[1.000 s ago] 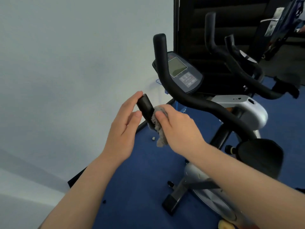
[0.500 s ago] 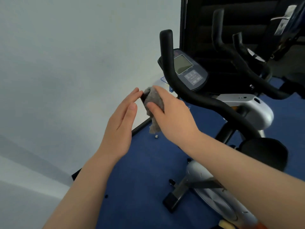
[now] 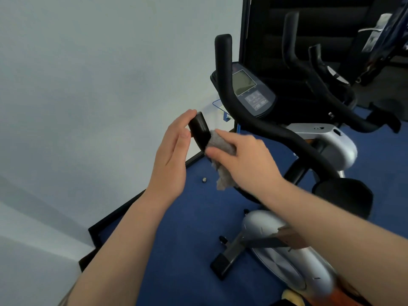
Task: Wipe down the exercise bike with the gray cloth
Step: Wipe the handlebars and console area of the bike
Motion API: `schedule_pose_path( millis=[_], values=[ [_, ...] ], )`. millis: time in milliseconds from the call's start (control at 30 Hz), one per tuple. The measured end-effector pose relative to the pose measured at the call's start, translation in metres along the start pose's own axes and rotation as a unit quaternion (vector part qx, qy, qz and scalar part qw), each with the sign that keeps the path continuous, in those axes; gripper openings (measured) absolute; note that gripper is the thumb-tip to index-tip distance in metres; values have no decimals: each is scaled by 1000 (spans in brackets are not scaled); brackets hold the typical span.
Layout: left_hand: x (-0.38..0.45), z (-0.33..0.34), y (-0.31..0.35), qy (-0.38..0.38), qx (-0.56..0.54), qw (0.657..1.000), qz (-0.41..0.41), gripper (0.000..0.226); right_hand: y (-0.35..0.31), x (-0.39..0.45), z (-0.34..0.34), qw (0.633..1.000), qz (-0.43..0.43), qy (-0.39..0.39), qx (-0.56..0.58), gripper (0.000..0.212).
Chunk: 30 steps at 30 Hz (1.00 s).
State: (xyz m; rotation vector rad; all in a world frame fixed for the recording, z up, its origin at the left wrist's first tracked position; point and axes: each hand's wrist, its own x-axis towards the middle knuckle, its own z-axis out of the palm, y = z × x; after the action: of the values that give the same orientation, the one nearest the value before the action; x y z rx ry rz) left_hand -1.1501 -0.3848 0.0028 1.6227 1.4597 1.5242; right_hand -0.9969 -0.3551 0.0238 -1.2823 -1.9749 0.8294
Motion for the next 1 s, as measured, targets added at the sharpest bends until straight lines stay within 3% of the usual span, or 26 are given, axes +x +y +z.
schedule_pose_path(
  millis=[100, 200, 300, 400, 500, 667, 733, 900, 1000],
  values=[
    [-1, 4, 0, 11, 2, 1000, 9, 40, -9, 22, -1, 999, -17, -15, 42, 14],
    [-1, 6, -5, 15, 10, 1000, 10, 41, 1, 12, -2, 996, -65, -40, -51, 19],
    [0, 10, -10, 31, 36, 999, 23, 46, 29, -8, -31, 982, -56, -108, -142, 32],
    [-2, 23, -10, 62, 59, 996, 30, 49, 38, -3, -49, 976, -14, -214, -48, 26],
    [-4, 41, -10, 95, 70, 992, 36, 55, 42, 2, -51, 964, -41, -252, -70, 29],
    [-2, 49, -13, 116, 112, 987, 25, 65, 67, -5, -87, 900, -77, -376, -208, 43],
    [-2, 49, -13, 122, 112, 986, 16, 65, 73, 0, -95, 884, -89, -392, -238, 50],
    [-3, 56, -8, 153, 107, 982, -16, 66, 69, 1, -76, 899, -167, -351, -200, 28],
    [-4, 60, -3, 180, 103, 978, -29, 66, 78, -1, -83, 903, -156, -363, -169, 34]
  ],
)
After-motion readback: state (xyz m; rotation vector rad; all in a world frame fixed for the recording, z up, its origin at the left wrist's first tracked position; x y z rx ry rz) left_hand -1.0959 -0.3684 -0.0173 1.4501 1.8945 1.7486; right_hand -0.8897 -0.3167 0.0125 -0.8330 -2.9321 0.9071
